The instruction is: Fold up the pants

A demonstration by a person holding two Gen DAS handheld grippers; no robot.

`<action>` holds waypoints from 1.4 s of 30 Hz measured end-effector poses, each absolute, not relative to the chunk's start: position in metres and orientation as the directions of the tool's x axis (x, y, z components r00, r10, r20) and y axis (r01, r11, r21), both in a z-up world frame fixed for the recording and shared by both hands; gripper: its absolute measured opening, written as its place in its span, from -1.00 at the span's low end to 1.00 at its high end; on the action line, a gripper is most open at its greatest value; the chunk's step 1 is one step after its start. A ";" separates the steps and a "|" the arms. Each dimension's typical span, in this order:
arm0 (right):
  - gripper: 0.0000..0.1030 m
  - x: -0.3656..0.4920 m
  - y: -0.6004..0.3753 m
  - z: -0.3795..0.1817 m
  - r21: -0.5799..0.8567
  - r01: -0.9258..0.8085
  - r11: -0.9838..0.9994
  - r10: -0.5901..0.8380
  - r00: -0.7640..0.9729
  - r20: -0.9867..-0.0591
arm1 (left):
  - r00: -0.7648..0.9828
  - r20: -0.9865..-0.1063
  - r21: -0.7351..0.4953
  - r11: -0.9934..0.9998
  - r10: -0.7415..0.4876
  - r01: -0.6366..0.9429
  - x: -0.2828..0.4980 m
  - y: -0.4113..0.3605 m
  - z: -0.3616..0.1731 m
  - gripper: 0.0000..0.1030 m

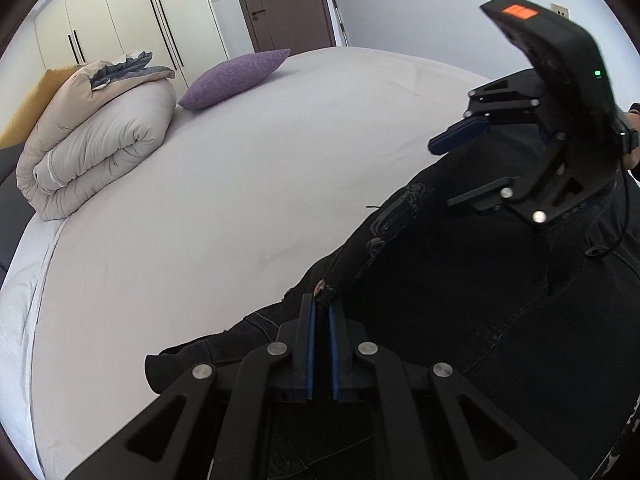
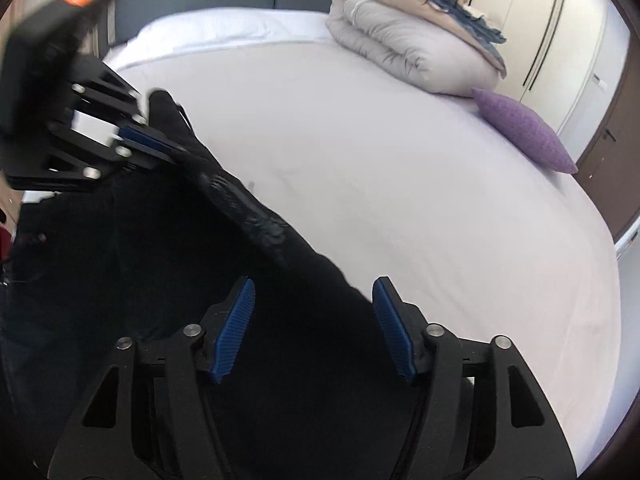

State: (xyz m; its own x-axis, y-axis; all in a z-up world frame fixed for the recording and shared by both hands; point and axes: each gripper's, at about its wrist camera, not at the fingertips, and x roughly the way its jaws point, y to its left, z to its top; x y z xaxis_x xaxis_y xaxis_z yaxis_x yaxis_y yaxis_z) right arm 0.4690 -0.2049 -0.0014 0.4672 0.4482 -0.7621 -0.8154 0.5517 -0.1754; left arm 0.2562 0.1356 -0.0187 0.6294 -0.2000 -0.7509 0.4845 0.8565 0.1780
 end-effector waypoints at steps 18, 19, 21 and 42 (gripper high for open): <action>-0.90 0.339 -0.171 -0.004 -0.538 -0.794 0.282 0.406 0.607 -0.683 | 0.638 -0.749 0.207 0.853 -0.177 0.479 0.189 0.146 -0.012 -0.89; -0.90 0.319 -0.165 -0.011 -0.596 -0.769 0.231 0.396 0.633 -0.665 | 0.633 -0.755 0.214 0.849 -0.171 0.483 0.179 0.145 -0.016 -0.89; -0.91 0.278 -0.154 -0.032 -0.702 -0.704 0.105 0.382 0.680 -0.625 | 0.625 -0.765 0.227 0.841 -0.158 0.490 0.159 0.145 -0.024 -0.89; -0.93 0.058 -0.107 -0.137 -0.798 -0.526 -0.295 0.380 0.702 -0.603 | 0.615 -0.784 0.319 0.795 -0.084 0.515 0.047 0.155 -0.070 -0.94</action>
